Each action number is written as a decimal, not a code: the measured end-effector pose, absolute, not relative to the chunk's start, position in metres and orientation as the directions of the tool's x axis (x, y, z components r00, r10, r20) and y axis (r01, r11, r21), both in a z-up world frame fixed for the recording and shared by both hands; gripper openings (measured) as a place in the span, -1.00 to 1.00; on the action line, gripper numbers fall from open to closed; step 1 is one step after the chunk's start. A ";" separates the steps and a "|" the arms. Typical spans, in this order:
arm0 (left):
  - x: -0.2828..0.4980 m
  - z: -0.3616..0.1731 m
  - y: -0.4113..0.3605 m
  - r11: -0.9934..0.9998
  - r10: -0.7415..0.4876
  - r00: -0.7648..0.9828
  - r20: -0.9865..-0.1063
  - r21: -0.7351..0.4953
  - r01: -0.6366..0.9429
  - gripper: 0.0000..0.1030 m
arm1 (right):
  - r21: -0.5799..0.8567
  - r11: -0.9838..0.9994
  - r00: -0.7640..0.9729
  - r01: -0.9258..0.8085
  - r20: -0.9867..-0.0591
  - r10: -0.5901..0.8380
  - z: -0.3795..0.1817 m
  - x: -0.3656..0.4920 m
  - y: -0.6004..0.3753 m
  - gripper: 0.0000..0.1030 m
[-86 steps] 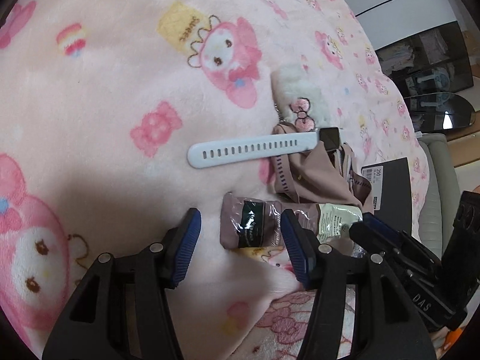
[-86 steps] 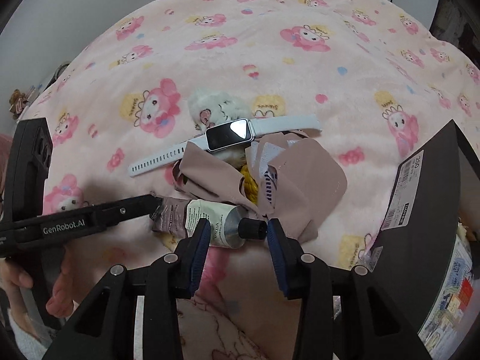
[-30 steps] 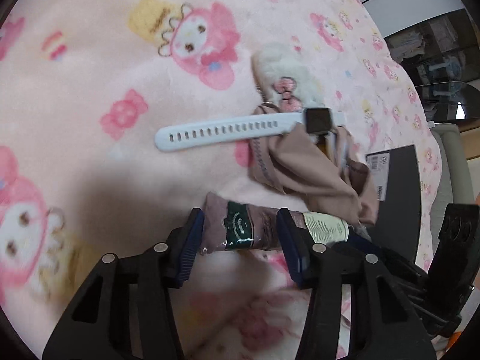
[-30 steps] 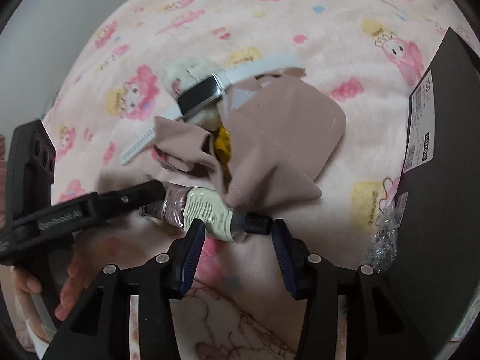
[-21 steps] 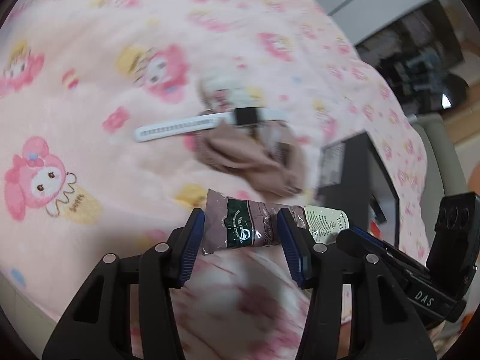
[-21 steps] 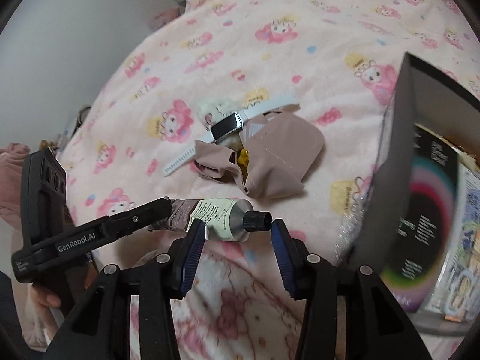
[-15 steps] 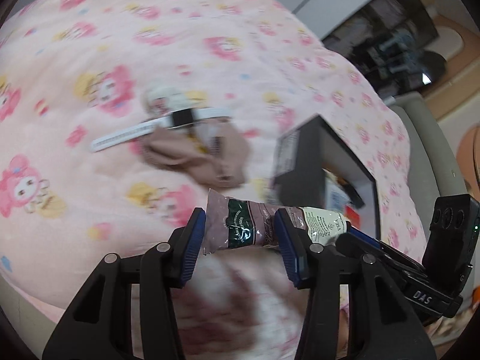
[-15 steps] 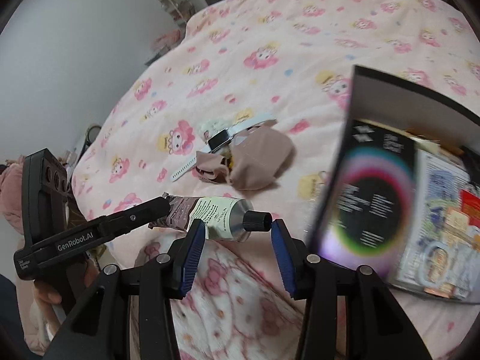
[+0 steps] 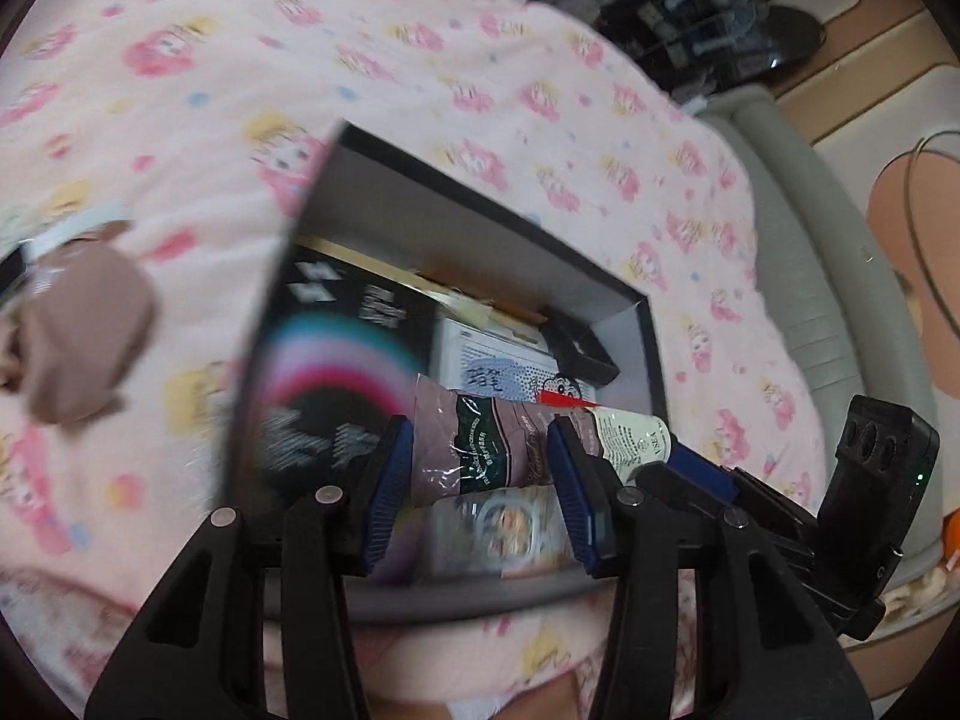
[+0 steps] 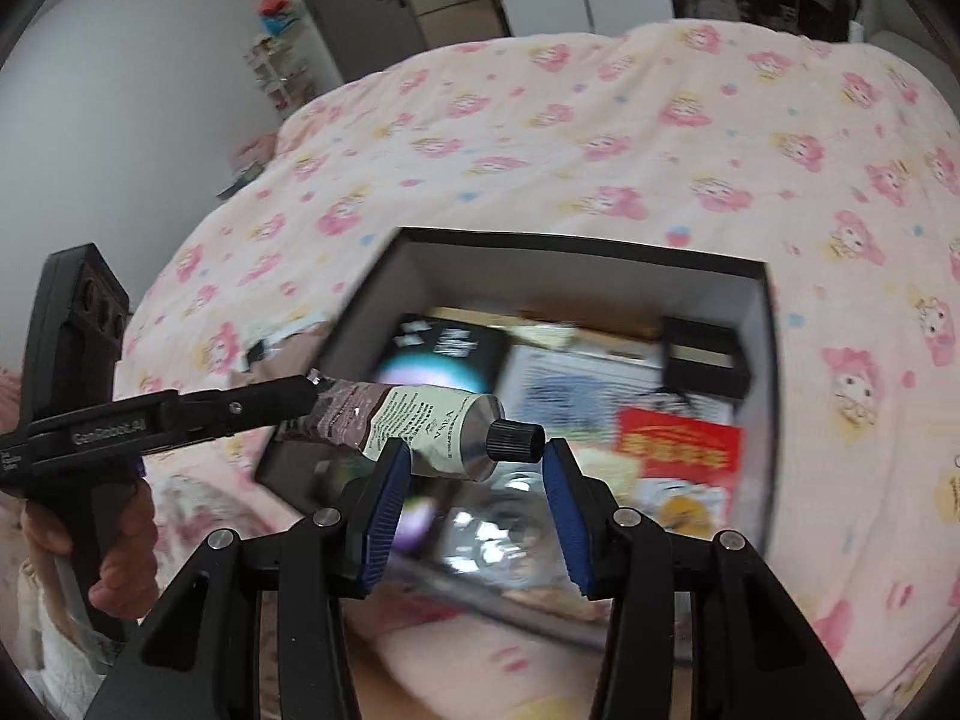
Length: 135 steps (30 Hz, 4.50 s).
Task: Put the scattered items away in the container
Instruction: 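Carry the hand cream tube with the left gripper over the black box, then lower the tube into the box and open the left gripper, then move the left gripper back to the beige cloth beside the watch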
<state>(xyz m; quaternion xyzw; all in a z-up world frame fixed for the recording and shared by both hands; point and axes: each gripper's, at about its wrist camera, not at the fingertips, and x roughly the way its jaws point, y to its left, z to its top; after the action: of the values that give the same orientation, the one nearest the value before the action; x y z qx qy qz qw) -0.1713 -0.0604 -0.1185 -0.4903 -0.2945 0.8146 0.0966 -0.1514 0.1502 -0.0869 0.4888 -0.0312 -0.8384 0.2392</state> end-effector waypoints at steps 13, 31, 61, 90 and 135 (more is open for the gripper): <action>-0.218 -0.175 -0.012 -0.865 0.417 -0.328 -0.848 -0.481 0.141 -0.09 | 0.147 -0.946 -0.411 0.290 -0.873 -0.262 -0.146 -0.177 0.173 -0.19; -0.220 -0.171 -0.002 -0.884 0.377 -0.306 -0.874 -0.438 0.162 -0.20 | 0.109 -0.933 -0.464 0.342 -0.844 -0.269 -0.139 -0.163 0.161 -0.31; -0.133 -0.078 0.011 -0.884 0.416 -0.523 -0.743 -0.465 -0.043 -0.31 | 0.215 -0.945 -0.552 0.248 -0.770 -0.320 -0.077 -0.102 0.175 -0.31; 0.002 -0.020 -0.080 -0.952 0.234 -0.616 -0.752 -0.305 0.010 -0.35 | 0.209 -0.878 -0.525 0.431 -0.733 -0.432 -0.025 0.001 0.069 -0.30; -0.099 -0.221 -0.339 -0.652 0.411 -0.478 -0.776 -0.617 0.441 -0.82 | 0.412 -0.806 -0.099 0.425 -0.864 -0.494 -0.201 -0.151 -0.159 -0.85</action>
<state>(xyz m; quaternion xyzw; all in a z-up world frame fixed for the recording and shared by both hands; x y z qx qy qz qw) -0.0995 -0.3391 -0.2208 -0.5107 -0.4170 0.7518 -0.0099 -0.1507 -0.1592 -0.2009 0.5952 -0.0290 -0.7408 0.3100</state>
